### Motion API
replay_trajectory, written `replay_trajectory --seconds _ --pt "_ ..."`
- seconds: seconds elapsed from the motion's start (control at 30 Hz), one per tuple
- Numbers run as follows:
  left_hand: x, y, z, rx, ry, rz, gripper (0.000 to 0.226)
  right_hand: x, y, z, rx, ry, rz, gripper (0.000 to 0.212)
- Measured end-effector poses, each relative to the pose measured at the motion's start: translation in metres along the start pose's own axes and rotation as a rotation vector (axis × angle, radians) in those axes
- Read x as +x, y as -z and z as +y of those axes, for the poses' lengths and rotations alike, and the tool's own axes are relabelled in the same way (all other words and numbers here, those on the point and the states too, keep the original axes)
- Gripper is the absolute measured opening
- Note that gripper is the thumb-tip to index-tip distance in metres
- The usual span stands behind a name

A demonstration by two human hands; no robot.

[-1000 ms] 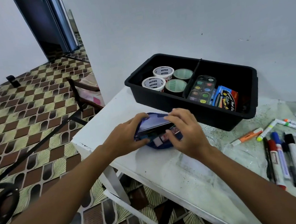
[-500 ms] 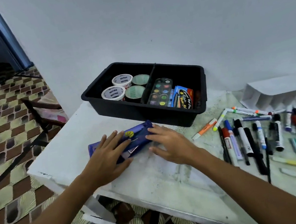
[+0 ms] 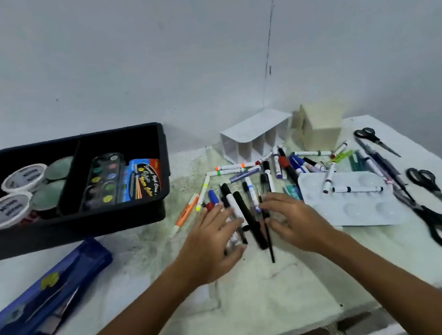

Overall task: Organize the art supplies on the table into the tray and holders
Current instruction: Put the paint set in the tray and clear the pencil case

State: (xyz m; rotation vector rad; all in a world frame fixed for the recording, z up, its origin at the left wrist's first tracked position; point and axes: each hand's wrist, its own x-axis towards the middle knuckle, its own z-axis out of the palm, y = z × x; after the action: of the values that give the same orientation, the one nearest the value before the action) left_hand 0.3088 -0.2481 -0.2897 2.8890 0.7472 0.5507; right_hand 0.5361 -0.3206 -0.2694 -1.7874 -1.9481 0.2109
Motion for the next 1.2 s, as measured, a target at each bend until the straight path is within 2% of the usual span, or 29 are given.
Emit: replay_trajectory --seconds 0.1,0.23,0.33,0.6,0.87,1.0,1.1,1.2 --pt "0.038 -0.019 0.015 0.039 0.019 -0.089 0.058 -0.023 0.013 0.041 -0.165 -0.082 0.082 0.035" --pt "0.066 -0.039 0.021 0.133 0.071 -0.253 0.088 -0.046 0.011 0.072 -0.268 -0.247 0.038 0.053" --pt "0.067 -0.047 0.016 0.133 0.135 -0.329 0.109 -0.049 0.006 0.081 -0.298 -0.256 0.026 0.059" --pt "0.057 -0.038 -0.005 0.06 0.168 -0.314 0.118 -0.028 0.013 0.1 -0.193 -0.146 -0.008 0.054" --pt "0.059 -0.038 -0.003 0.035 0.184 -0.294 0.118 -0.023 0.056 0.119 -0.059 -0.051 -0.103 0.059" --pt "0.07 -0.042 0.012 -0.001 0.198 -0.282 0.108 -0.017 0.074 0.128 0.037 -0.078 -0.14 0.054" --pt "0.093 -0.043 0.031 -0.028 0.175 -0.285 0.1 -0.011 0.077 0.126 0.043 -0.083 -0.143 0.06" --pt "0.121 -0.046 0.046 -0.088 0.073 -0.15 0.092 -0.004 0.07 0.109 -0.021 -0.063 -0.156 0.052"
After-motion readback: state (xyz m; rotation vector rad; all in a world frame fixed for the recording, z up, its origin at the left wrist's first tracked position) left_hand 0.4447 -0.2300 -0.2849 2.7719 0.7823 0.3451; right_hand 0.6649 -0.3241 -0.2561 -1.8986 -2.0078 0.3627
